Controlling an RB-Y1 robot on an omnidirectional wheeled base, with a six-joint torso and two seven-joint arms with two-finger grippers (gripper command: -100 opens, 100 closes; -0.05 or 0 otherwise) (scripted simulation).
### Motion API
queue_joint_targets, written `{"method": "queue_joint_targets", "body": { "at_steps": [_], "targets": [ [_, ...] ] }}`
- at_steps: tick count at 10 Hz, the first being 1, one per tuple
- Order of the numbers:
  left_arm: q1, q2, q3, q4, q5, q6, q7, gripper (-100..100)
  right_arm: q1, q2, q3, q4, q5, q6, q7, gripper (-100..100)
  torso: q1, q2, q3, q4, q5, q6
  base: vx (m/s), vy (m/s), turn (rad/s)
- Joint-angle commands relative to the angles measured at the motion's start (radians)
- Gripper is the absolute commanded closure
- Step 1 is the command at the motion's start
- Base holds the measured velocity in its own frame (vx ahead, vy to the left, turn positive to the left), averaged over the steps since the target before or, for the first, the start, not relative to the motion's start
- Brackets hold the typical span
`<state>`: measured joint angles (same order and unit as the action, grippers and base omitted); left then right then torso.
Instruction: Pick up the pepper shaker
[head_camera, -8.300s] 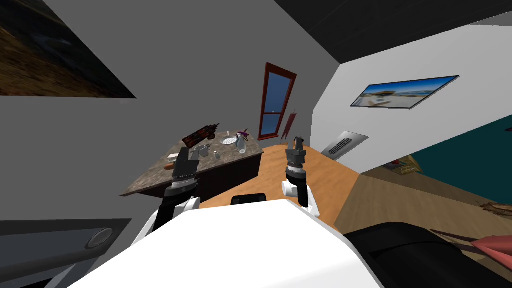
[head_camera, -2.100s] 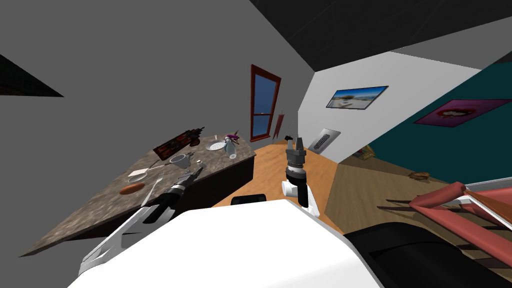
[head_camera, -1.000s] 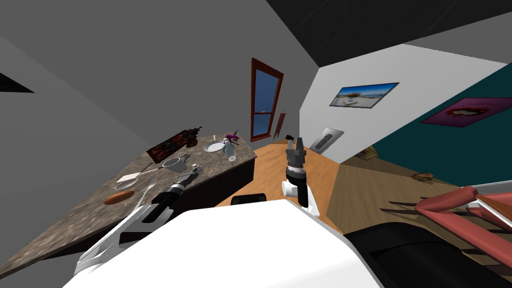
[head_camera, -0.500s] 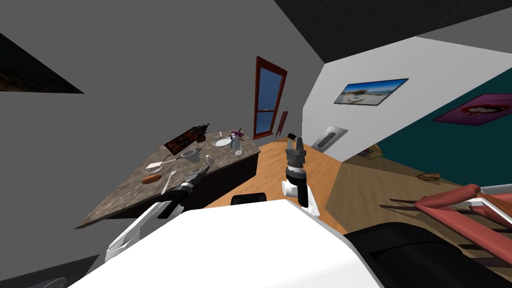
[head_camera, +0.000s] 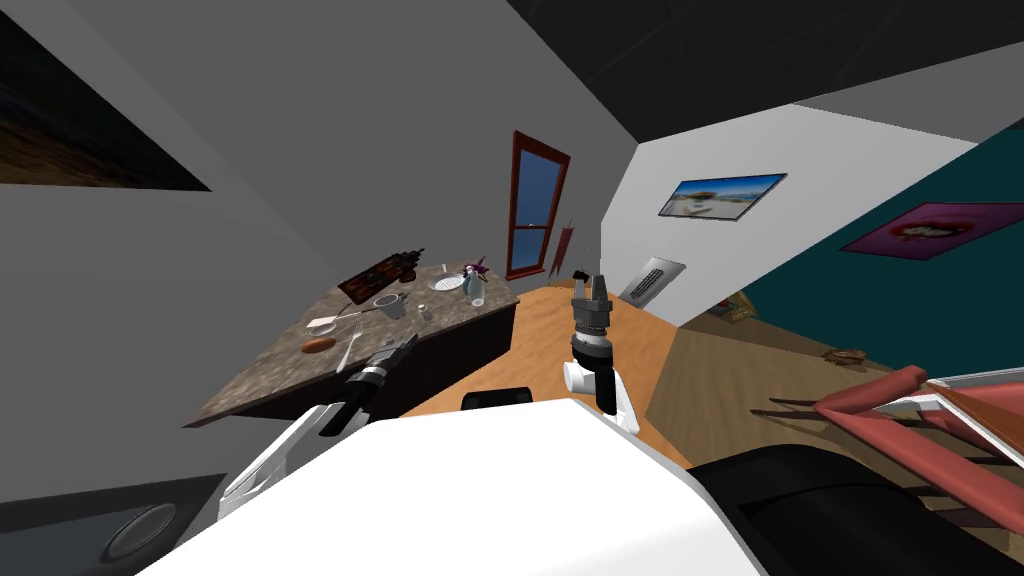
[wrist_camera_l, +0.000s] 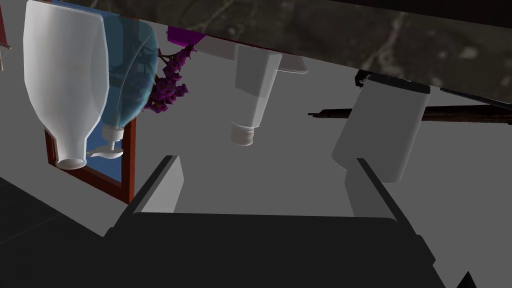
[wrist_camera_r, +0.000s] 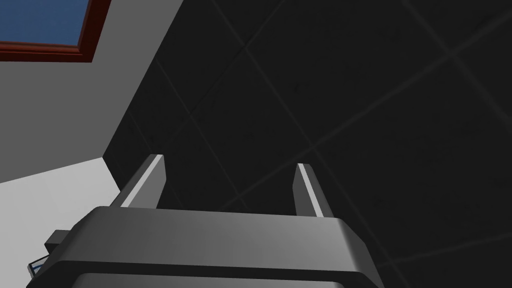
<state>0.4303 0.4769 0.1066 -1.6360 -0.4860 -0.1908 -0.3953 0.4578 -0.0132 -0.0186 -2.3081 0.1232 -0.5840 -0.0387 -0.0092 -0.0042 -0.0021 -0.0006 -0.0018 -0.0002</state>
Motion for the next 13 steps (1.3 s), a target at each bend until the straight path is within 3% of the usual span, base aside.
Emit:
{"method": "queue_joint_targets", "body": {
  "at_steps": [1,8,9,10,11,13],
  "targets": [
    [-0.008,0.007,0.019,0.025,0.01,0.006,-0.016,-100,0.0,0.0,0.0,0.0,0.0,0.0,0.0,0,0.0,0.0,0.0,0.0,0.0,0.0,0.187,-0.145,0.025],
    [-0.026,0.045,0.1,0.099,0.06,0.039,-0.083,-100,0.0,0.0,0.0,0.0,0.0,0.0,0.0,0,0.0,-0.008,-0.005,-0.002,0.0,0.0,0.189,-0.122,0.032],
    [-0.023,0.038,0.089,0.087,0.053,0.041,-0.077,-100,0.0,0.0,0.0,0.0,0.0,0.0,0.0,0,0.001,-0.01,-0.006,-0.002,0.0,0.0,0.105,-0.038,0.016],
    [-0.023,0.039,0.091,0.087,0.054,0.042,-0.079,0,0.0,0.0,0.0,0.0,0.0,0.0,0.0,0,0.005,-0.004,-0.003,-0.001,0.001,0.0,0.019,-0.009,-0.002],
    [-0.073,0.044,0.069,0.137,0.06,0.024,-0.088,-100,0.0,0.0,0.0,0.0,0.0,0.0,0.0,0,0.007,0.002,0.0,0.0,0.001,0.0,-0.019,-0.018,0.092],
    [-0.101,0.044,0.069,0.173,0.06,0.024,-0.088,-100,0.0,0.0,0.0,0.0,0.0,0.0,0.0,0,0.007,0.007,0.004,0.001,0.001,0.0,-0.037,-0.012,0.023]
  ]
}}
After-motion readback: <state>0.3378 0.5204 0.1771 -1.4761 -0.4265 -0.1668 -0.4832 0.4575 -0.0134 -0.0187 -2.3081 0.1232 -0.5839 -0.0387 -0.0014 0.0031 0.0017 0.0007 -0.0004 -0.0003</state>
